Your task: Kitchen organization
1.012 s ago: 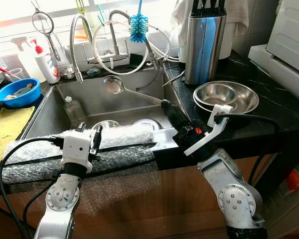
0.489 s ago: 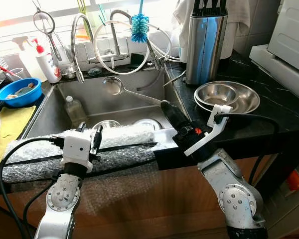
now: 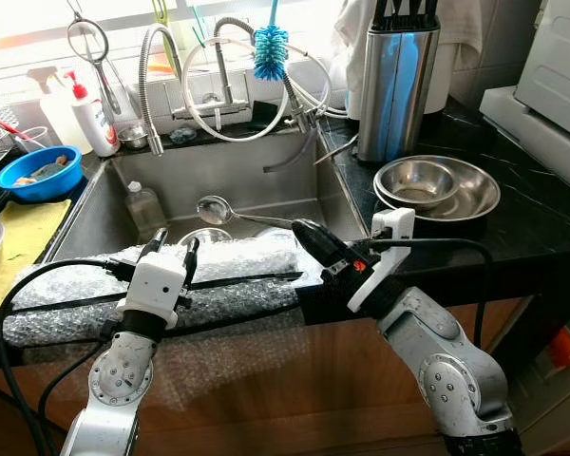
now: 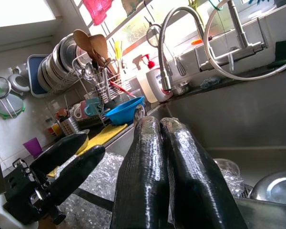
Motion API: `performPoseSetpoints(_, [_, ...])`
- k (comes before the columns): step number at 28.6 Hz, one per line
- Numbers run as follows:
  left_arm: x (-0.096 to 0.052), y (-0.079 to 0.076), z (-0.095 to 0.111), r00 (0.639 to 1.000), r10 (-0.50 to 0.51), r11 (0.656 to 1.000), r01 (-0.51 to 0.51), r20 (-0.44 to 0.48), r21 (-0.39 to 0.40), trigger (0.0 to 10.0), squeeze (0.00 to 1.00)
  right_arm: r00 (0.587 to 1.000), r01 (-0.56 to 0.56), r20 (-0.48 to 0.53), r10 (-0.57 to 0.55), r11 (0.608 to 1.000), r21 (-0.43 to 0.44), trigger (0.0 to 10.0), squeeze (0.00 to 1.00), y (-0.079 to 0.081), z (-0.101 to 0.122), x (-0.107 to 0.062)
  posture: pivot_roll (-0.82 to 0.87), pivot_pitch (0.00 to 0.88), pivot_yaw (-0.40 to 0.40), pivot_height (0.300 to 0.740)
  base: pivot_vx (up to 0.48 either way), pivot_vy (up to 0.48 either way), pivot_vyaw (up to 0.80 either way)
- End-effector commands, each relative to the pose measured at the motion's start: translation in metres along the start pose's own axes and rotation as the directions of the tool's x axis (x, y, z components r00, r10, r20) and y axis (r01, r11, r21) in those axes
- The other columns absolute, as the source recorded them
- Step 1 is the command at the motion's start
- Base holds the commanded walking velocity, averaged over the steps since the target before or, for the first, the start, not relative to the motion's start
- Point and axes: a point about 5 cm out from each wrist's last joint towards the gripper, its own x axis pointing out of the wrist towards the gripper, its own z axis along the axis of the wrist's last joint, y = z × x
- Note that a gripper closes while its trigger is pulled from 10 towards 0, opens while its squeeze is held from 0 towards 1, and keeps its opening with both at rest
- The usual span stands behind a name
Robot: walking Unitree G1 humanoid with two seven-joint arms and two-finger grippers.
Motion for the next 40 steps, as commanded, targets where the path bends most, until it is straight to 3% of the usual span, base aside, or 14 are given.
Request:
performPoseSetpoints(1, [0.002,0.002,0.001,1.000,-0.019,0.998,0.018,0.017,0.059,10.0,0.00,1.000,-0.019,0.021,0.019,1.000,-0.017,10.0,0.00,0.001,0.007,0.004,-0.07,0.000,0.108,0.740,0.000,0.000,0.00])
performPoseSetpoints(9, [0.009,-0.006,0.012,0.994,-0.086,0.984,0.073,0.074,0.163,10.0,0.00,0.997,-0.072,0.035,0.074,0.996,-0.060,10.0,0.00,0.001,0.017,0.017,-0.07,0.000,0.102,0.740,0.000,0.000,0.00])
performPoseSetpoints(20, [0.021,-0.013,0.033,0.970,-0.169,0.949,0.113,0.175,0.293,10.0,0.00,0.987,-0.162,0.006,0.162,0.984,-0.070,10.0,0.00,0.014,0.011,0.029,-0.06,0.000,0.095,0.740,0.000,0.000,0.00])
performPoseSetpoints(40, [0.026,-0.017,0.040,0.964,-0.169,0.933,0.089,0.207,0.349,10.0,0.00,0.981,-0.193,-0.024,0.192,0.978,-0.081,10.0,0.00,0.019,0.004,0.029,-0.07,0.000,0.097,0.740,0.000,0.000,0.00])
